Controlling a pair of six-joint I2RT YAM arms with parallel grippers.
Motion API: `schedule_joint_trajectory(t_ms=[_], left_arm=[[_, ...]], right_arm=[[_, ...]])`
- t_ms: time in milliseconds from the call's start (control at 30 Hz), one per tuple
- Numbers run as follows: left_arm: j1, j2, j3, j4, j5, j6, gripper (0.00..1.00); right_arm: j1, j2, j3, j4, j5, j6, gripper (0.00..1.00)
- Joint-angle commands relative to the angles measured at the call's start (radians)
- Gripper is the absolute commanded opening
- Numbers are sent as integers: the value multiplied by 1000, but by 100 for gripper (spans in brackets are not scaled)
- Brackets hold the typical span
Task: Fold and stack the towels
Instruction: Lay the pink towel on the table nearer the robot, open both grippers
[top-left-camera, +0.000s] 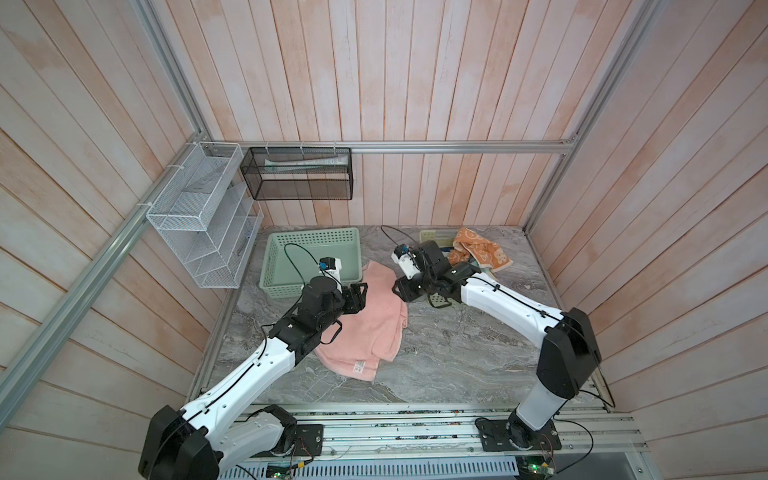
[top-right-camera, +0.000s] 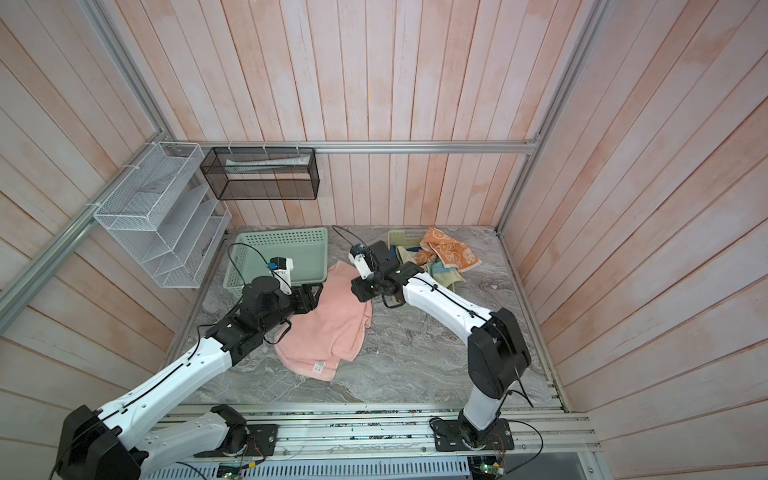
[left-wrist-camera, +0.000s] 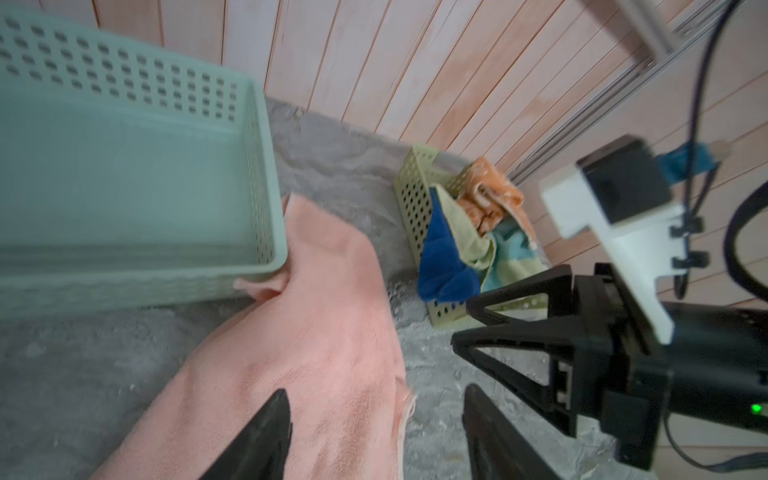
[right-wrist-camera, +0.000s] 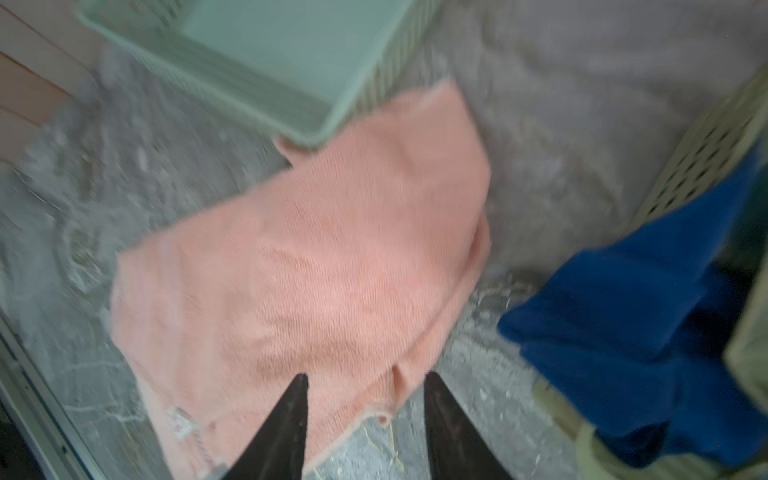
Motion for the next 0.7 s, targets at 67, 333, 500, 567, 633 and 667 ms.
schedule_joint_trajectory(t_ms=[67, 333, 500, 567, 633, 667], left_arm=[[1, 117, -50, -55, 105, -50, 67], [-39, 412, 190, -14, 85, 6, 67], [-34, 639, 413, -26, 27, 47, 67], [-20, 723, 492, -44, 4, 58, 67], [7, 798, 578, -103, -17, 57, 68], [19, 821, 604, -125, -28, 58, 69]], right_arm=[[-70, 37, -105, 94, -32, 31, 48], [-262, 75, -159, 124, 46, -46, 48], [-351, 61, -165, 117, 52, -76, 47], [-350, 37, -154, 90, 47, -95, 47], [-327, -8, -149, 65, 40, -92, 47], [-307, -36, -152, 57, 45, -89, 47]])
